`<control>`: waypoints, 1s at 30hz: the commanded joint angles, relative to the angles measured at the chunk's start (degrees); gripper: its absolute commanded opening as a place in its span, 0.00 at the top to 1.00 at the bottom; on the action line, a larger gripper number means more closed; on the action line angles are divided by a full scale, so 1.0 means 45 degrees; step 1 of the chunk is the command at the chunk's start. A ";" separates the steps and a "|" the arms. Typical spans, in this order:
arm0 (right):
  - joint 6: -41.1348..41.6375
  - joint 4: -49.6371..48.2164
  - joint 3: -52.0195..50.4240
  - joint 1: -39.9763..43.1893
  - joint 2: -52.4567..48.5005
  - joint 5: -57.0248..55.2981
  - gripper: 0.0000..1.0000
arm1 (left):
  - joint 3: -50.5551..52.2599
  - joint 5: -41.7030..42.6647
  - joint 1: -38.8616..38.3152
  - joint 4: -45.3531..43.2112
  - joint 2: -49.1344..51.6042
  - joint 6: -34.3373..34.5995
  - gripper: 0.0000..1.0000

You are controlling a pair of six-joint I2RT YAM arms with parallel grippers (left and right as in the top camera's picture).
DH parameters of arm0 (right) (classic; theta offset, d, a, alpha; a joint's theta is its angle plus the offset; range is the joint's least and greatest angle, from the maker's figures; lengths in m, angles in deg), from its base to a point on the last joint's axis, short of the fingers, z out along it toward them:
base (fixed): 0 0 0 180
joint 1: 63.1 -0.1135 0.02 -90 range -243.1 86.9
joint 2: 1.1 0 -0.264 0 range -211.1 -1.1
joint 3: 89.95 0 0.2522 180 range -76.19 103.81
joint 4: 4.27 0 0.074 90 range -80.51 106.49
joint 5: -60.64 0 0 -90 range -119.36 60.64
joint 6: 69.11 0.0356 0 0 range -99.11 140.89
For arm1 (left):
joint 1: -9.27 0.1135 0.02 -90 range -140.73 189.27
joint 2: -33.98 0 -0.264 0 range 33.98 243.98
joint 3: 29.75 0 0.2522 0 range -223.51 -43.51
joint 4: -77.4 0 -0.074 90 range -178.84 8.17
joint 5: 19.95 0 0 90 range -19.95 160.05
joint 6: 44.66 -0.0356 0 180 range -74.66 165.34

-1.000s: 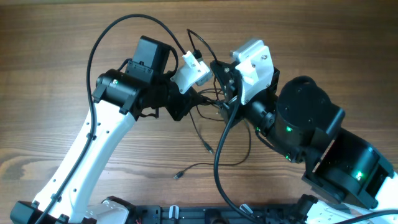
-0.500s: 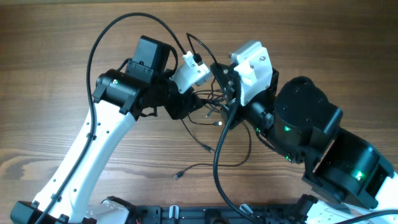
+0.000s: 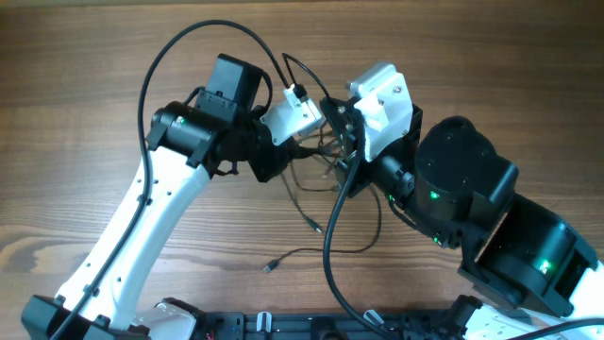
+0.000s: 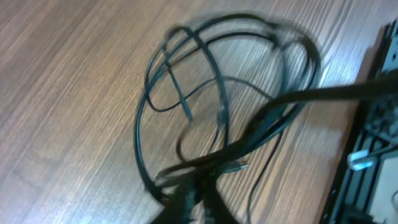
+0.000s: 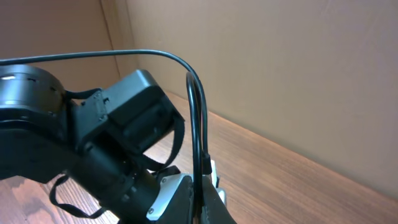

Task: Untangle cables
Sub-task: 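Grasp another strand with the left gripper beside the right gripper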

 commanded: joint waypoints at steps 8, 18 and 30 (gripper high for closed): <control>-0.0019 0.0209 0.0024 0.0053 0.0029 -0.0087 0.96 | -0.0102 -0.1224 -0.0058 0.0015 0.0257 -0.0321 0.96; -0.0024 0.0243 0.0024 0.0053 0.0029 -0.0146 0.96 | -0.0102 -0.0398 -0.0058 0.0452 0.0257 -0.0330 0.51; -0.0039 0.0248 0.0024 0.0053 0.0029 -0.0151 0.96 | -0.0102 -0.0364 -0.0058 0.1093 0.0257 -0.1423 0.33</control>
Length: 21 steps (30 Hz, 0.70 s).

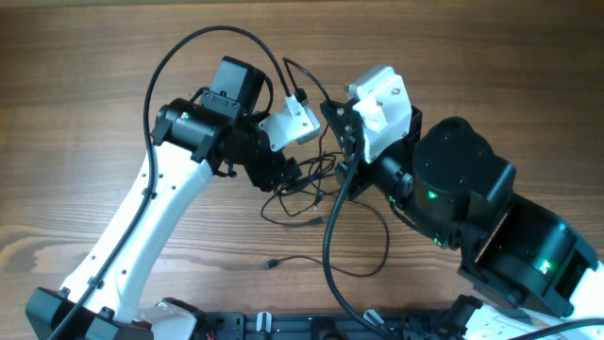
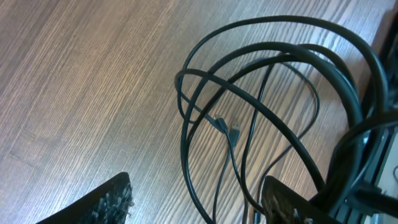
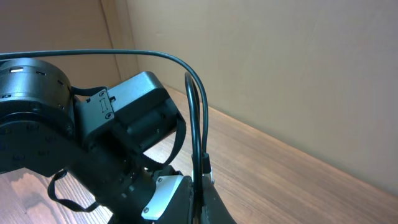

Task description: Untangle cables

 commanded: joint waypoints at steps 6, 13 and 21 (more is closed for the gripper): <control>-0.0034 -0.0044 0.0024 0.0053 0.0024 -0.0136 0.96 | -0.0102 0.1656 -0.0160 0.0957 0.0044 -0.0612 0.35; -0.0029 -0.0039 0.0024 0.0053 0.0024 -0.0136 0.96 | -0.0102 0.2608 -0.0437 0.2220 0.0044 -0.0607 0.30; -0.0029 -0.0034 0.0024 0.0053 0.0024 -0.0136 0.96 | -0.0102 0.2841 -0.1311 0.2438 0.0044 -0.0607 0.37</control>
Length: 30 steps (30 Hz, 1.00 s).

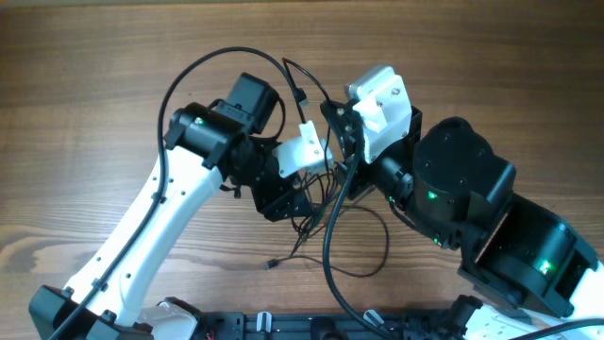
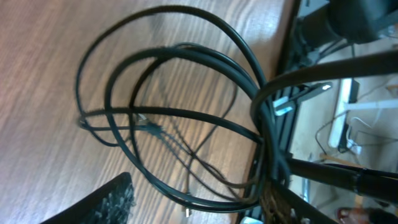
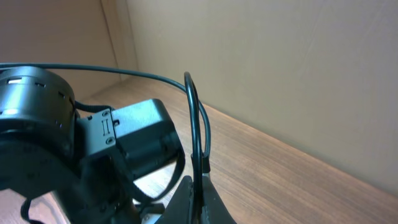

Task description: Untangle cables

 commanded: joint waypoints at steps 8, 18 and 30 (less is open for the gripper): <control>-0.0024 -0.0034 0.0024 0.0053 0.0024 -0.0136 0.96 | -0.0102 0.0719 -0.1355 0.0005 0.0044 -0.0194 0.57; -0.0039 -0.0024 0.0024 0.0053 0.0024 -0.0146 0.96 | -0.0102 -0.0850 -0.1379 -0.0248 0.0044 -0.0131 0.70; 0.0772 -0.0034 0.0015 0.0053 -0.0019 -0.5013 0.96 | -0.0102 -0.0670 -0.1379 -0.0806 0.0044 0.0675 0.68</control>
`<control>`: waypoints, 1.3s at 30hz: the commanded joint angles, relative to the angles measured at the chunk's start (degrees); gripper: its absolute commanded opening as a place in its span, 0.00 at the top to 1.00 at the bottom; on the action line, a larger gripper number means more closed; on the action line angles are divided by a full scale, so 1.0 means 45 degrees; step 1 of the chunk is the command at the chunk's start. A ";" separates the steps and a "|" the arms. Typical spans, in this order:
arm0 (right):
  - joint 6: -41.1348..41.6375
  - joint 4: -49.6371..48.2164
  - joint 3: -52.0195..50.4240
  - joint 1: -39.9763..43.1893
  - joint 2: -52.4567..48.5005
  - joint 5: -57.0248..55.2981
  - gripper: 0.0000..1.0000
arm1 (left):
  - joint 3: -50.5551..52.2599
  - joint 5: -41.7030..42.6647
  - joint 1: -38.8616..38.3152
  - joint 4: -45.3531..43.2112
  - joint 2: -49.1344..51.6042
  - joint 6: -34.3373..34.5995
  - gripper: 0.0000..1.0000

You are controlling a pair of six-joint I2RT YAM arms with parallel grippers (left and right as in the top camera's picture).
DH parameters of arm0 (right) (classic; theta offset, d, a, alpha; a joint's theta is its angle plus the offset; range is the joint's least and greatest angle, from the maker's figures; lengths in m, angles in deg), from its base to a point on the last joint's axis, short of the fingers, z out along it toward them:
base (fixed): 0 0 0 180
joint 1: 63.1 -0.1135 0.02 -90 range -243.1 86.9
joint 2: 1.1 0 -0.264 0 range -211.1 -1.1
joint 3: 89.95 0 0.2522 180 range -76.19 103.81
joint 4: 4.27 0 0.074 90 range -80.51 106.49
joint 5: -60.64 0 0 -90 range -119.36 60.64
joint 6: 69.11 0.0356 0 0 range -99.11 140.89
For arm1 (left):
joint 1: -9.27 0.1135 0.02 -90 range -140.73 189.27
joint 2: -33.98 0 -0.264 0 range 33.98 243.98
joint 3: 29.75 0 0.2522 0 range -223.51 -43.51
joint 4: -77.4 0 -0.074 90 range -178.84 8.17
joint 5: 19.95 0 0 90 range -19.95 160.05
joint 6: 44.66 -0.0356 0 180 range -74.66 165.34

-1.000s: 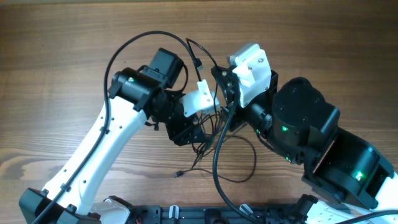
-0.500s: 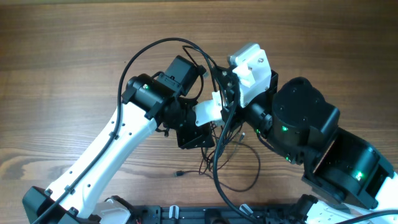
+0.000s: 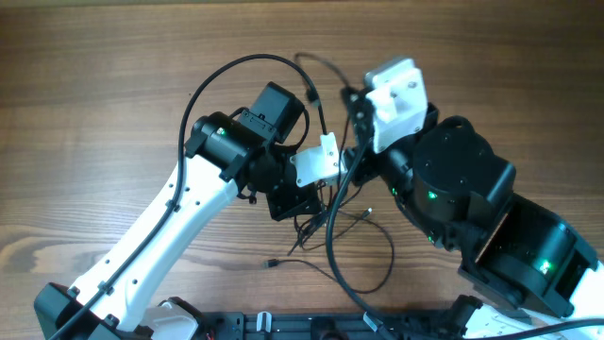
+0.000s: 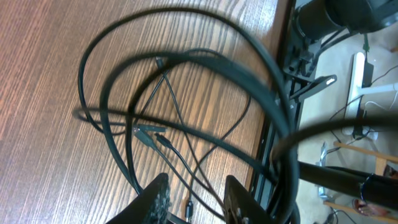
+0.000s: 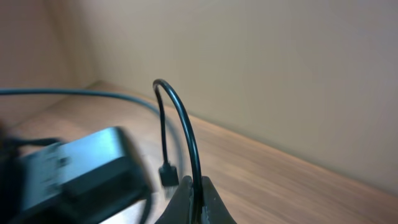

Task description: Untangle cables

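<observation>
A tangle of thin black cables (image 3: 344, 225) lies on the wooden table (image 3: 94, 113), seen close up as loops (image 4: 143, 118) in the left wrist view. My left gripper (image 3: 300, 203) hangs low over its left part. It is open (image 4: 196, 200), and thin strands run between its fingers (image 4: 157, 198). My right gripper (image 3: 352, 102) is raised behind the tangle and shut (image 5: 194, 194) on one black cable (image 5: 186, 130). That cable arcs up from the jaws and ends in a hanging plug (image 5: 166, 175).
A loose plug (image 3: 271, 264) lies at the front of the tangle. A black rail (image 3: 311, 326) runs along the table's front edge. The left arm's own thick cable (image 3: 212, 85) loops over its back. Stands and the table edge (image 4: 298, 81) show at the right.
My left gripper has shifted right over the tangle, and its fingers stand closer together with thin strands between them. My right gripper has moved back and to the right, still gripping its cable.
First my left gripper was shut on cables held off the table, and my right held one cable raised. Then the left stood wide open with the tangle lying loose below. It then hung over the loops, and now it is narrower around the strands. The right stayed shut throughout.
</observation>
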 commanded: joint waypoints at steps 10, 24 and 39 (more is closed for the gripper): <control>0.0534 -0.0083 0.0015 0.0442 -0.0413 -0.3725 0.96 | -0.0102 0.0180 -0.0044 -0.0180 0.0039 0.0214 0.64; 0.1005 -0.1311 0.0015 0.1316 -0.0758 -0.1710 0.96 | -0.0102 0.0699 -0.0044 -0.1248 0.0083 0.0500 0.58; 0.0612 -0.2623 0.0019 0.1311 0.0015 -0.1700 0.96 | -0.0102 0.0743 -0.0044 -0.3254 0.0767 0.1472 0.55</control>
